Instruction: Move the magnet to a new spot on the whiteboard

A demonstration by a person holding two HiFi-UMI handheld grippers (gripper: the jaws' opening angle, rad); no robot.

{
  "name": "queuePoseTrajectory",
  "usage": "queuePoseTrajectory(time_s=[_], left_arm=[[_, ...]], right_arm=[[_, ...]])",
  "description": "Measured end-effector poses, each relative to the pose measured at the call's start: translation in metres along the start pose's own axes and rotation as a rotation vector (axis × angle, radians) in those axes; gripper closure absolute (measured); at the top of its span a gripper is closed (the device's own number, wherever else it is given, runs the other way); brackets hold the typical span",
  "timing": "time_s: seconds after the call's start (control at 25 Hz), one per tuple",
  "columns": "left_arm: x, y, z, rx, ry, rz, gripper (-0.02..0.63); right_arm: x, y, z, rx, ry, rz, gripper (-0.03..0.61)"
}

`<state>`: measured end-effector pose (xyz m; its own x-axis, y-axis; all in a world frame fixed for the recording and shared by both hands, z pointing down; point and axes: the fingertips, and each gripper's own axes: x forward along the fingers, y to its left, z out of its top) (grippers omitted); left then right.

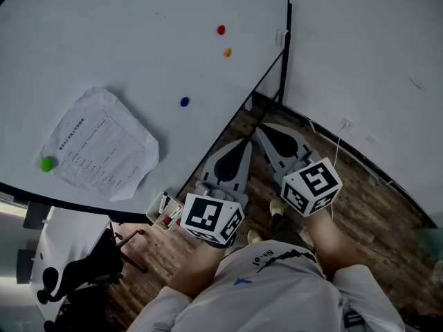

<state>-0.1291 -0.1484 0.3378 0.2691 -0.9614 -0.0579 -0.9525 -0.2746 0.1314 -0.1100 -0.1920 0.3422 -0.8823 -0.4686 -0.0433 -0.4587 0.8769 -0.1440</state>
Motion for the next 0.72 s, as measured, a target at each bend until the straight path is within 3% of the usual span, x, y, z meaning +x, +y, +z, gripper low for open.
queuePoseTrajectory(time_s=[0.72], left_arm=[[0.0019, -0.0028, 0.0023, -0.002, -0.001, -0.005, 0.603]], right_arm=[[-0.0011, 0.001, 0.0023, -0.01, 0.005, 0.003, 0.565]])
